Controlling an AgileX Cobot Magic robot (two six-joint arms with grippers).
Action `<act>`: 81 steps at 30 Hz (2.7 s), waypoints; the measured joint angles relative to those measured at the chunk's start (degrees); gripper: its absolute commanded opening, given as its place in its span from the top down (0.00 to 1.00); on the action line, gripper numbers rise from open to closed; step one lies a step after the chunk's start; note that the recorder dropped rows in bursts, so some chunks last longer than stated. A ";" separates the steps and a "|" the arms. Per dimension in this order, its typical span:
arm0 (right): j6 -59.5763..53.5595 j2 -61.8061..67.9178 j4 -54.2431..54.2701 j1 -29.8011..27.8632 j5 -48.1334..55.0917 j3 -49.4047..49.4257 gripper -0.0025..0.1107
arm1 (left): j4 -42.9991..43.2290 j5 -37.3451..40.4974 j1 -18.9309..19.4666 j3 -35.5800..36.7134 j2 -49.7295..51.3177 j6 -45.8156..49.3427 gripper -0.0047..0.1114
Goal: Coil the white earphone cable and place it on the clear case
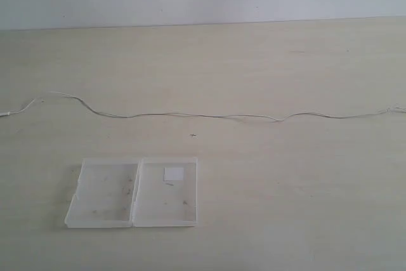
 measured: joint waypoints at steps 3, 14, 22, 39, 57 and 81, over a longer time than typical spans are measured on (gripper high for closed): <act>0.00 0.00 0.00 0.00 0.00 0.00 0.98 | 0.00 0.00 0.00 0.00 0.00 0.00 0.96; 0.00 0.00 0.00 0.00 0.00 0.00 0.98 | 0.00 0.00 0.00 0.00 0.00 0.00 0.96; 0.00 0.00 0.00 0.00 0.00 0.00 0.98 | 0.00 0.00 0.00 0.00 0.00 0.00 0.96; 0.00 0.00 0.00 0.00 0.00 0.00 0.98 | 0.11 0.00 0.00 0.00 0.00 1.32 0.96; 0.00 0.00 0.00 0.00 0.00 0.00 0.98 | 0.23 0.00 0.00 0.00 0.00 1.32 0.96; 26.02 -0.05 18.52 0.00 -29.68 0.00 0.98 | 0.23 0.00 0.00 0.00 0.00 1.45 0.96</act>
